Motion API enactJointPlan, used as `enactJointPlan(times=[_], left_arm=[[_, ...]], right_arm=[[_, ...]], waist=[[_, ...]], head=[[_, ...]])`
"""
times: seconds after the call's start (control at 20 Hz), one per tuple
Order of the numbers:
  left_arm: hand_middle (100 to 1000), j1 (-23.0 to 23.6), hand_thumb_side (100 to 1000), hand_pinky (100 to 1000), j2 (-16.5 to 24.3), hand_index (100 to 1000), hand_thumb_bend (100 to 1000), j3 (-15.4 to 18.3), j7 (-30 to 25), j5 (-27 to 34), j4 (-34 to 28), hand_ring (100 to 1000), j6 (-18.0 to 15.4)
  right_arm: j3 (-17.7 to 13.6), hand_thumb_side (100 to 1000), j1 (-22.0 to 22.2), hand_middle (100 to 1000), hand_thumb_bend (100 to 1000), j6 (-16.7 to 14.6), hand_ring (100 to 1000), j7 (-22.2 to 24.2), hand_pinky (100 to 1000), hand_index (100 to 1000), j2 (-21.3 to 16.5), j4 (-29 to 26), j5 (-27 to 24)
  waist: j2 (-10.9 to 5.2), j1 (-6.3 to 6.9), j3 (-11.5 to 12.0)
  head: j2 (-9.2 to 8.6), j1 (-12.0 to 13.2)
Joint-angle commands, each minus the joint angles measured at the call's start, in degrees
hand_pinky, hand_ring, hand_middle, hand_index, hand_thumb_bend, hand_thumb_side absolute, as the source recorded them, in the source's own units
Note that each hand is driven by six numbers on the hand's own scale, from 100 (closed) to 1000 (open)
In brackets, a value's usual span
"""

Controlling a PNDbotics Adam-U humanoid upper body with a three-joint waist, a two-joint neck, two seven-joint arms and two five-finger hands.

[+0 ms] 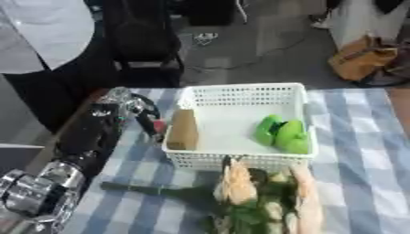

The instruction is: Pick up objects on the table and place them in the box.

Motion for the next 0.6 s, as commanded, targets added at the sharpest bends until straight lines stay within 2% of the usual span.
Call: enactJointPlan(times=[0.05,0.6], left_arm=[[1000,-0.57,562,979,2.48,1000,595,0.78,2.56,0.52,-0.78,1000,0.04],[1000,0.02,582,983,2.18,1000,555,1.25,8.28,3.34,0.55,1000,-0.1]], right_arm=[[-0.31,972,-0.58,603,100,-0.2,756,-0.28,674,626,-1.35,-0.87,-0.2],[-0.13,973,-0.85,600,100,-0.2,752,-0.11,673,624,-1.02,-0.87,-0.14]], waist=[[0.09,0.63,-0.07],[0.49,0.55,-0.36]], head=[[-0.68,0.32],[-1.04,0.32]])
